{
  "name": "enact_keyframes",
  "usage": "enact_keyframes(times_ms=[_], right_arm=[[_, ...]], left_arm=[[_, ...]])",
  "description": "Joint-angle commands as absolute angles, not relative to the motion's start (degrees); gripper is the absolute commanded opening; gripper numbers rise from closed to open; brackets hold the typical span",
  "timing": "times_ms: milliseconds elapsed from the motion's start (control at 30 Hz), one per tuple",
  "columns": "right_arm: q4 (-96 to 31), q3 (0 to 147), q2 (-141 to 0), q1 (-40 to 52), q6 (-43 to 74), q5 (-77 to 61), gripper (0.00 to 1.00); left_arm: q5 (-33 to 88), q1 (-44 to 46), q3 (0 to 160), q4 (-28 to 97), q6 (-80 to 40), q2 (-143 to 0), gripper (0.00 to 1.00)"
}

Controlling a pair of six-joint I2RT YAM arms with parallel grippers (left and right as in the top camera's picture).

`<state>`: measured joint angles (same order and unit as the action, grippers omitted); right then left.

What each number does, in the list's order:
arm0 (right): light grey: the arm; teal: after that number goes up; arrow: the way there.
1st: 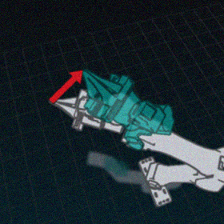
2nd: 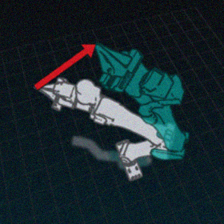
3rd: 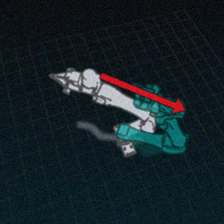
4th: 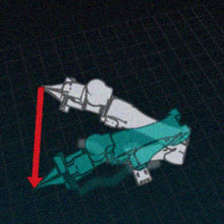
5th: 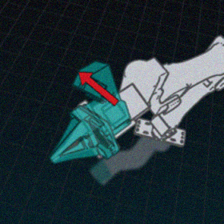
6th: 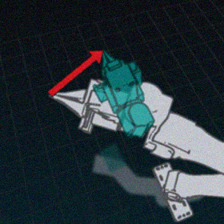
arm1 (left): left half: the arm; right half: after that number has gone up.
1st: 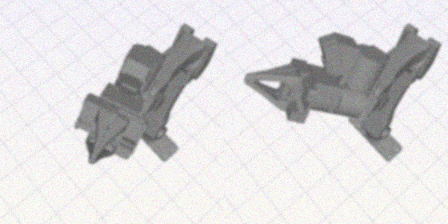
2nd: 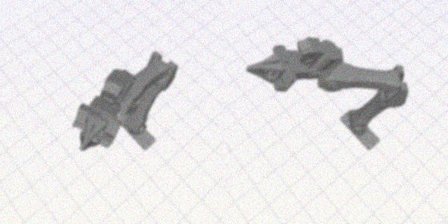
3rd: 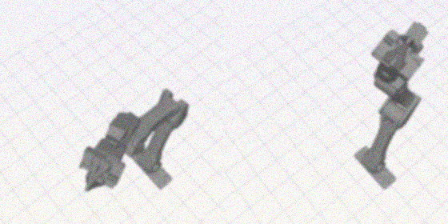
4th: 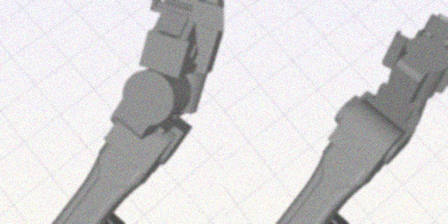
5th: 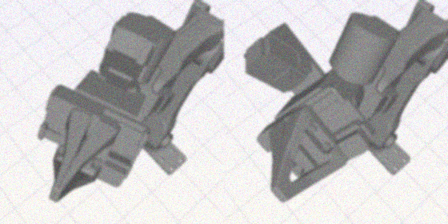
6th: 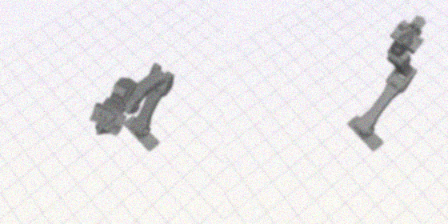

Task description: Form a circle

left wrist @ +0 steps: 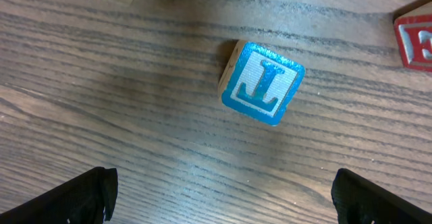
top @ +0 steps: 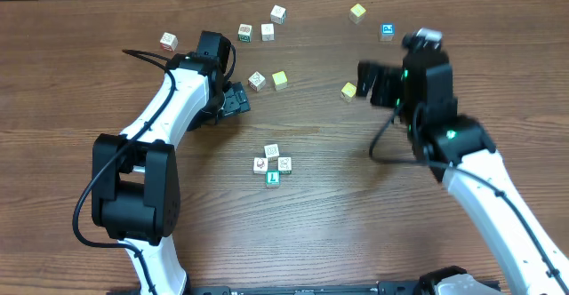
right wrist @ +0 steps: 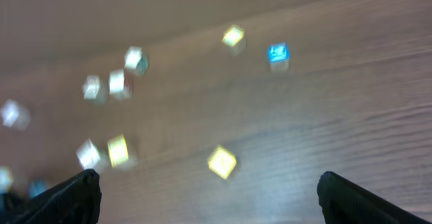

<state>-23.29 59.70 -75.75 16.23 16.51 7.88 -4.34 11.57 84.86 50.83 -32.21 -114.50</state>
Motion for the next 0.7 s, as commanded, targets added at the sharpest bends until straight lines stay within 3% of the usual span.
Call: enact_keyframes(times_ms=[0,233,433,667], right_arm=[[-19.14,51.13,-70.17,16.25,5.63,3.77,1.0],[-7.79,33.06,-62.35,13.69,5.69,-1.19,1.0],[14.55,14.48,-54.08,11.2,5.72,-4.69,1.0],[16.23,4.78,-41.85,7.81,5.74,-5.28,1.0]], left_arm=[[-4.86,11.31,85.65,50.7,-32.34,-115.07,1.0],[-4.86,11.27,85.65,50.72,-32.34,-115.07,1.0],[-4.89,11.27,85.65,50.72,-32.34,-115.07,1.0],[-4.89,11.35,85.65,50.7,-32.34,-115.07,1.0]])
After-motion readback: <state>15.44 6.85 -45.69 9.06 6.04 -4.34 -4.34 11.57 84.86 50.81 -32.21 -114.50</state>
